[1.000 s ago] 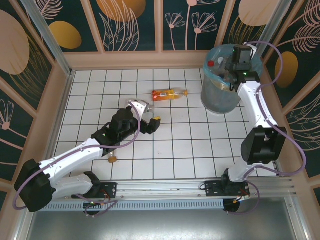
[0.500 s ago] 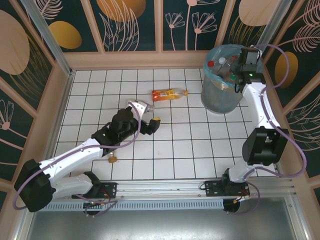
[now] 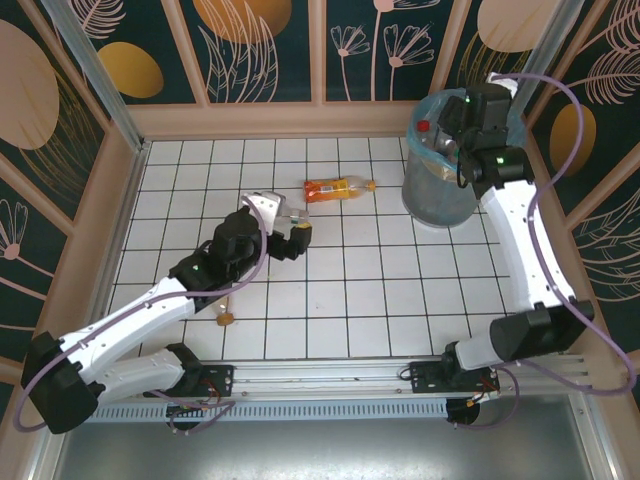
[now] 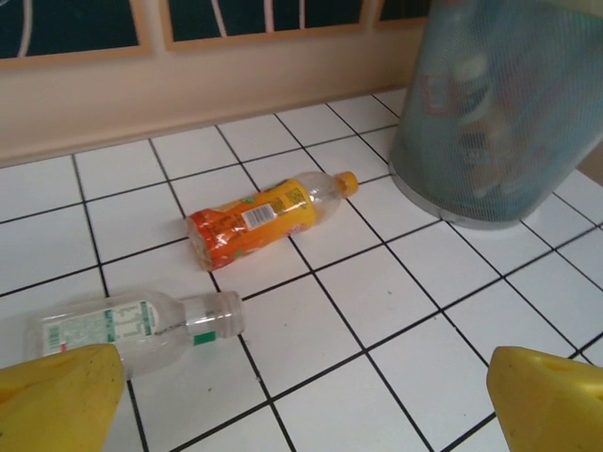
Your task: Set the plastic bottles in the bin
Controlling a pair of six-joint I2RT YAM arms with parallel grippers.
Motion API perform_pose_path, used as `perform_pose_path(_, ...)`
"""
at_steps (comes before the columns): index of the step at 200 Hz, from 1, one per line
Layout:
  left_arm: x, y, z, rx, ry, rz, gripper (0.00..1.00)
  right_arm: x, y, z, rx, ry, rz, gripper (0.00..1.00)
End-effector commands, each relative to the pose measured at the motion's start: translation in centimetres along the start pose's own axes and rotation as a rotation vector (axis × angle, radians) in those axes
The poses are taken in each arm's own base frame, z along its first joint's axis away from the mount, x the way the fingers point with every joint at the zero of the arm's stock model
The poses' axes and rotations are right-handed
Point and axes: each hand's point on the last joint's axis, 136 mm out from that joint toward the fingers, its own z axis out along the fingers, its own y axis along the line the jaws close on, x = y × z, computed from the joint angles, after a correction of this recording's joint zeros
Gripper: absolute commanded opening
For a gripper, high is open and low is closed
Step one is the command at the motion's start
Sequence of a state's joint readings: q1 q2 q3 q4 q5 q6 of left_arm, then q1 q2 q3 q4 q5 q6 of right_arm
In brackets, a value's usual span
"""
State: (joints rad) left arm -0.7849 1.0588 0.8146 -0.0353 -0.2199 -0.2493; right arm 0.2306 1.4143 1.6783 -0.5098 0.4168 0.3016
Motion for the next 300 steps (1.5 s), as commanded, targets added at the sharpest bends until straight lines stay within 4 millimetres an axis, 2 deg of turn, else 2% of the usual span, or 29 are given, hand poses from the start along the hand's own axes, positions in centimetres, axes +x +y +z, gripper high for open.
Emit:
perform_pose_path(1,-1.0,1.4,-1.5,-0.074,-0.007,-0.070,0.98,-3.3,2.2,-3.9,-0.033,-0.130,0.002,0.64)
perform_pose_path(17,-0.8,1.9,-1.9,-0.096,0.006,-0.106,0.98,-2.2,6.1,-5.8,-0.148,-0.153,-0.036,0.62)
perform_pose_path(33,-0.6,2.3,-2.0,-0.105,0.023,-0.147,0.98,0.6,10.5,-6.7,-0.296,-0.134,-0.102,0.62)
perform_pose_path(44,-0.6,2.8,-1.9,-0.096,0.034,-0.192,0.98,4.0,14.7,-7.7,-0.460,-0.090,-0.180,0.62)
perform_pose_path(57,-0.6,3.9,-1.6,-0.076,0.048,-0.272,0.98,8.1,17.9,-8.1,-0.600,-0.040,-0.249,0.62)
perform_pose_path(80,-0.7,6.4,-1.2,-0.059,0.041,-0.377,0.97,15.2,21.7,-7.2,-0.770,0.083,-0.270,0.62)
perform_pose_path(98,-0.2,8.7,-0.6,-0.056,0.039,-0.462,0.97,20.8,24.0,-5.8,-0.829,0.211,-0.252,0.62)
perform_pose_path(123,1.0,12.5,-0.2,-0.134,0.041,-0.559,0.97,28.1,28.2,-6.9,-1.003,0.346,-0.318,0.63)
perform_pose_path(143,0.7,16.5,-2.3,-0.348,-0.026,-0.508,0.99,33.4,31.2,-7.8,-0.982,0.477,-0.314,0.64)
perform_pose_path(159,-0.2,19.7,-5.3,-0.560,-0.117,-0.430,0.99,37.7,33.2,-9.7,-0.957,0.557,-0.317,0.66)
perform_pose_path(172,-1.3,21.2,-8.1,-0.688,-0.196,-0.396,0.98,41.2,34.7,-11.9,-0.975,0.633,-0.319,0.68)
perform_pose_path(184,-2.3,21.9,-10.3,-0.760,-0.265,-0.382,0.99,44.2,35.7,-13.6,-0.978,0.707,-0.327,0.71)
perform_pose_path(205,-3.2,22.7,-14.2,-0.868,-0.369,-0.370,0.99,47.9,37.5,-16.2,-0.988,0.822,-0.357,0.74)
perform_pose_path(236,-3.4,22.9,-18.3,-0.949,-0.473,-0.358,0.98,51.9,38.1,-17.3,-0.903,0.885,-0.469,0.77)
perform_pose_path(265,-2.9,22.7,-19.6,-0.954,-0.496,-0.351,0.99,54.5,37.2,-16.8,-0.802,0.926,-0.551,0.78)
perform_pose_path(300,-2.4,22.1,-18.9,-0.881,-0.509,-0.372,0.99,56.7,36.4,-16.7,-0.762,0.958,-0.600,0.77)
